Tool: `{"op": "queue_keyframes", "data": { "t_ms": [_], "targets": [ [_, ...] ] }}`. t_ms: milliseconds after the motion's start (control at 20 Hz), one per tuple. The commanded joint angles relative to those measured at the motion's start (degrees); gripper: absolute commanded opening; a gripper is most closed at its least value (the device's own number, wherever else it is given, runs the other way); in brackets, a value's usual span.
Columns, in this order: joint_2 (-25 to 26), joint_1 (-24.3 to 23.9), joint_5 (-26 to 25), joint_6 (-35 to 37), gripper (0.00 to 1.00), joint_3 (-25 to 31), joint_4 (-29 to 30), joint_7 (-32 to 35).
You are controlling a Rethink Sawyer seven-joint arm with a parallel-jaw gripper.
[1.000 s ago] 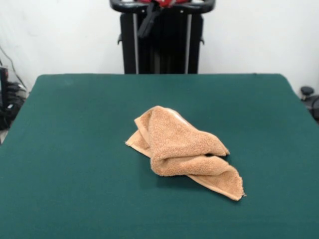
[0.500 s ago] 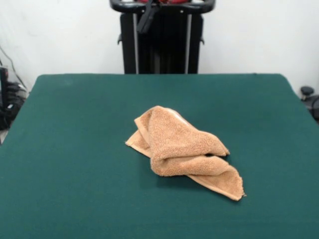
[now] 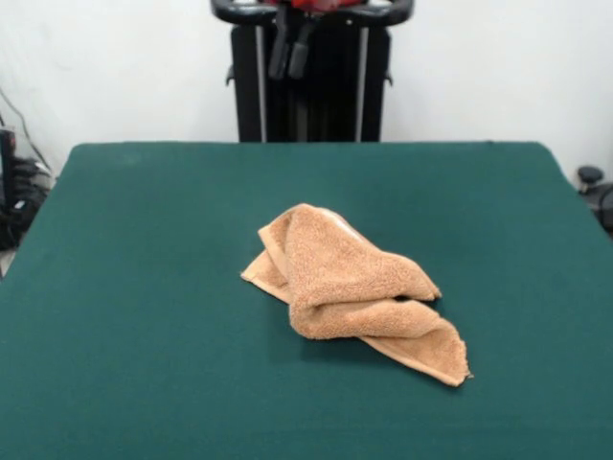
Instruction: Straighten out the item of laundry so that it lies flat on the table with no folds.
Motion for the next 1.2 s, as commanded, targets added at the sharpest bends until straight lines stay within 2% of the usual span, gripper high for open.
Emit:
{"op": "queue_keyframes", "data": {
  "t_ms": [50, 450, 700, 800, 850, 950, 1050, 1200],
  "targets": [
    [-3.2, -14.8, -5.4, -8.4, 1.00, 35.3, 14.8, 17.0],
    [0.8, -20.4, -12.9, -15.5, 1.00, 43.3, 14.8, 23.5],
    [-4.5, -17.4, -8.4, -9.5, 1.00, 41.7, 14.9, 22.2],
    [-7.3, -13.4, -2.4, -1.0, 1.00, 37.5, 14.1, 19.7],
    [-7.0, -5.8, 1.5, 6.7, 1.00, 27.5, 11.0, 17.4],
    [-3.0, 6.4, 0.6, 17.3, 1.00, 11.7, 2.9, 19.1],
    [-0.1, 11.6, -0.2, 21.8, 1.00, 5.6, -1.1, 21.6],
    [1.6, 13.4, -0.5, 22.7, 1.00, 3.9, -3.6, 22.2]
  ]
}}
